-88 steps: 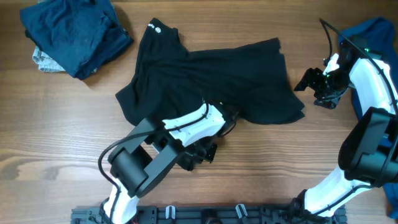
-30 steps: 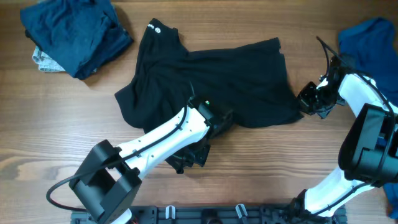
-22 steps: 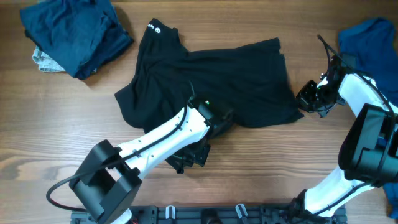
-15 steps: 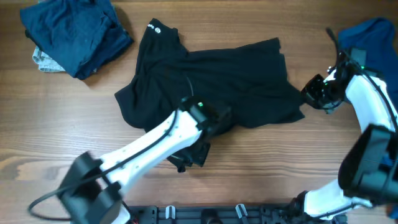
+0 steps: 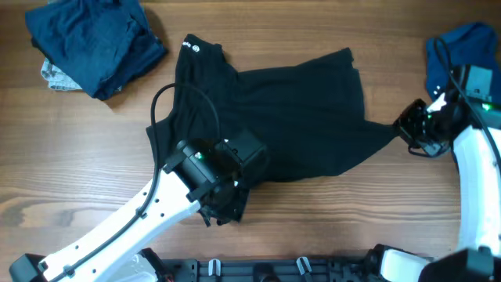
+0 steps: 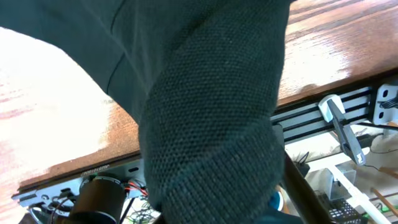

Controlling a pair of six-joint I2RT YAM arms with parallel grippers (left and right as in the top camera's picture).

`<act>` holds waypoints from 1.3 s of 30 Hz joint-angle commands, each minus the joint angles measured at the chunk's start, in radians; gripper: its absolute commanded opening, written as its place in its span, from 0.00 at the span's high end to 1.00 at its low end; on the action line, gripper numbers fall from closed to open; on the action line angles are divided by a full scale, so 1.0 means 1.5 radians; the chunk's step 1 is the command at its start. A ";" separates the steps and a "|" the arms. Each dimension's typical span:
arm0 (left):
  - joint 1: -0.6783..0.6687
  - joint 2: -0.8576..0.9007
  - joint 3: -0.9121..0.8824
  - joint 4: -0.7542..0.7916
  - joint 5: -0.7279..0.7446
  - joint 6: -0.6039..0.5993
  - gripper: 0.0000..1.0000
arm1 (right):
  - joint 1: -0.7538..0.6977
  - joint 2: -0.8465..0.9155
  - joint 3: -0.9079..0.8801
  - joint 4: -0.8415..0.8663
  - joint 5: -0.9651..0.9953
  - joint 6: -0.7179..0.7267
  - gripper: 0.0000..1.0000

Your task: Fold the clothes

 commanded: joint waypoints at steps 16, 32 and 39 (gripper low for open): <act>0.002 -0.008 0.012 -0.004 -0.005 -0.014 0.93 | 0.002 0.035 -0.119 -0.025 -0.076 -0.038 0.28; 0.002 -0.008 0.012 0.001 -0.005 -0.014 0.92 | 0.002 0.039 -0.326 0.224 -0.117 0.033 0.41; 0.002 -0.008 0.012 0.001 -0.005 -0.014 0.92 | 0.002 0.127 -0.326 0.281 -0.086 0.061 0.36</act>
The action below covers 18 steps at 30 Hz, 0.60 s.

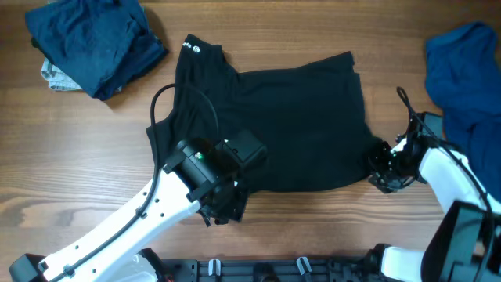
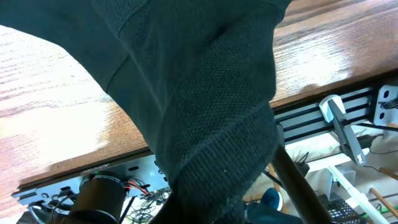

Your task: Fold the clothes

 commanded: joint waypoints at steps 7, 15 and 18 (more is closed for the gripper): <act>0.002 -0.008 0.012 0.001 -0.004 -0.012 0.92 | 0.003 0.099 0.000 0.041 0.055 0.034 0.45; 0.002 -0.008 0.012 0.014 -0.004 -0.011 0.91 | 0.003 0.099 0.000 0.005 0.120 0.052 0.80; 0.002 -0.008 0.012 0.014 -0.013 -0.011 0.92 | 0.003 0.099 0.000 0.003 0.120 0.056 0.96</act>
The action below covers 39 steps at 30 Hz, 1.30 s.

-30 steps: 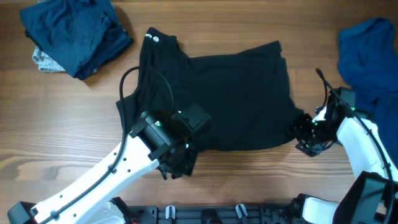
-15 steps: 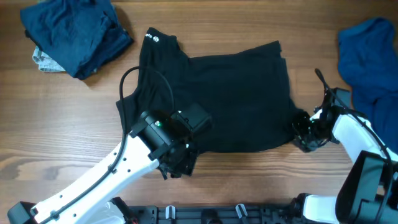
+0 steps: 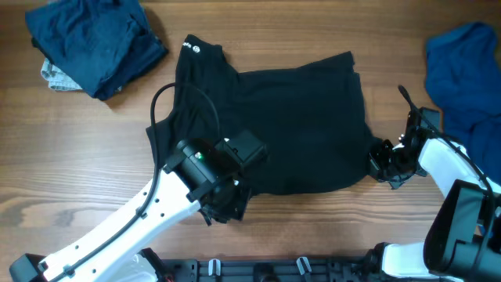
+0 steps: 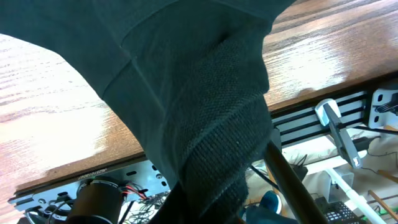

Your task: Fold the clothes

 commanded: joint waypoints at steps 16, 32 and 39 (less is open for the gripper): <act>0.001 -0.008 0.012 0.015 0.091 -0.019 0.94 | 0.003 -0.175 -0.024 -0.108 0.119 0.054 0.96; 0.003 0.020 0.012 0.171 -0.176 -0.102 0.96 | 0.003 -0.245 0.005 0.024 0.046 0.070 0.96; -0.055 0.017 0.012 0.160 -0.058 -0.162 0.96 | 0.003 -0.245 0.059 -0.019 0.076 0.052 0.96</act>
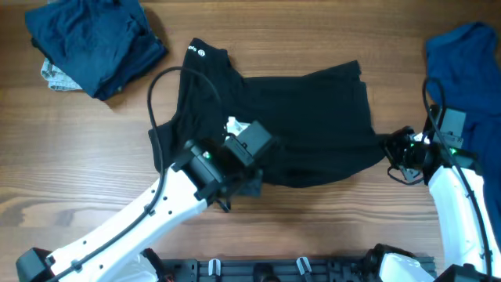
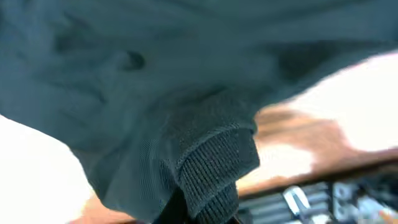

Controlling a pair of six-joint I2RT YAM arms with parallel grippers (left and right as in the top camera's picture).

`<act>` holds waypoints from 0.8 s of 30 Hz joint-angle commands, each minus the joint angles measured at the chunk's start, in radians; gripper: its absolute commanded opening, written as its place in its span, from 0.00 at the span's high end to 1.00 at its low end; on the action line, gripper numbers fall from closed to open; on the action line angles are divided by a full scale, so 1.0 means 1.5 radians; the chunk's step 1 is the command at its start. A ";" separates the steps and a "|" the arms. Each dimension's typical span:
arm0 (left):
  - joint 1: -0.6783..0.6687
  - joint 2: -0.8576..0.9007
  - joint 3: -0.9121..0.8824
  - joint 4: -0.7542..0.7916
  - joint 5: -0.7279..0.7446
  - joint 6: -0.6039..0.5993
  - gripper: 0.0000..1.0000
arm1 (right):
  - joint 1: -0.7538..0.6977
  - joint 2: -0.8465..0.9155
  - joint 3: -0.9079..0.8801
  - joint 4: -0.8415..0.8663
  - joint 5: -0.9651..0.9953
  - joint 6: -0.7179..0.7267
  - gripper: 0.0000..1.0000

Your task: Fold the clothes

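A black shirt (image 1: 305, 117) lies spread across the middle of the wooden table, its collar with a white logo (image 1: 196, 52) at the far left. My left gripper (image 1: 244, 186) is shut on the shirt's near-left part. In the left wrist view a ribbed cuff (image 2: 217, 168) bunches right over the jaws and hides the fingers. My right gripper (image 1: 394, 150) sits at the shirt's right corner, where the cloth is drawn to a point into it.
A heap of dark blue clothes (image 1: 94, 43) lies at the far left with a grey piece (image 1: 55, 77) under it. Another blue garment (image 1: 462, 63) lies at the far right, behind the right arm. The left arm's cable (image 1: 156, 94) loops over the shirt.
My left gripper has moved away from the front edge with the cuff, so the shirt's near edge sits farther back. The right gripper has shifted right and back. The whole shirt lies slightly farther back.
At first my right gripper held the shirt's right sleeve stretched far out to the right, with my left gripper on the near-left cuff. Then the right gripper was closer in, at the shirt's near-right corner. Now both grippers and the shirt's near edge are farther back.
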 commanded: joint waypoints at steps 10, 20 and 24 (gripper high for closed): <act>-0.135 -0.001 0.012 -0.093 0.022 -0.086 0.96 | 0.003 -0.009 0.087 -0.062 0.068 -0.057 0.96; -0.133 -0.001 0.012 -0.087 -0.005 -0.086 0.95 | 0.003 -0.009 0.088 -0.025 0.039 -0.074 0.95; -0.133 0.003 0.011 -0.068 -0.016 -0.083 0.92 | 0.003 -0.007 0.088 0.023 -0.006 -0.065 0.94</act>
